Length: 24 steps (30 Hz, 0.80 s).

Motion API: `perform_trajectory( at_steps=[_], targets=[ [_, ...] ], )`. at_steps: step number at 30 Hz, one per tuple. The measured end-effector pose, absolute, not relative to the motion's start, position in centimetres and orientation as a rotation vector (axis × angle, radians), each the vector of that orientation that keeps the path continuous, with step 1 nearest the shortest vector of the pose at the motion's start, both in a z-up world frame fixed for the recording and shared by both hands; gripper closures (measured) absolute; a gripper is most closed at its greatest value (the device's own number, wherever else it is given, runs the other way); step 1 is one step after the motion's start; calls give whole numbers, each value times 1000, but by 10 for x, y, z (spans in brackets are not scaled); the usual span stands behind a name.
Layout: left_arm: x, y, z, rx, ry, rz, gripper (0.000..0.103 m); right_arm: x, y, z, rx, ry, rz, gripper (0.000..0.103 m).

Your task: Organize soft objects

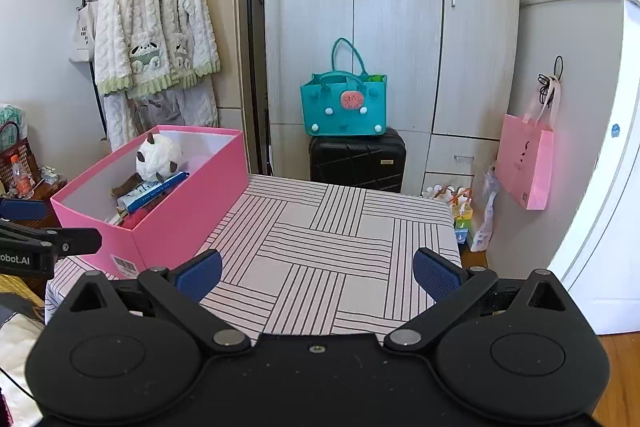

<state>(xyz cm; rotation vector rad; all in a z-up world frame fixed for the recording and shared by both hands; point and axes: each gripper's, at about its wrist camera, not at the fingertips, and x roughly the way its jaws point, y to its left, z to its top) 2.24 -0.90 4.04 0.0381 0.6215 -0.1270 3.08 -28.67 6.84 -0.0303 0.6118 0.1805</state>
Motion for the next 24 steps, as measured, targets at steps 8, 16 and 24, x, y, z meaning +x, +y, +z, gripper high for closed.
perform_trajectory(
  at_steps=[8,16,24],
  targets=[
    [23,-11,37,62,631,-110,0,28,-285,68,-35,611,183,0],
    [20,-11,38,61,629,-110,0,24,-285,66,-32,616,182,0],
    [19,-13,39,70,622,-107,0,23,-285,65,-30,615,179,0]
  ],
)
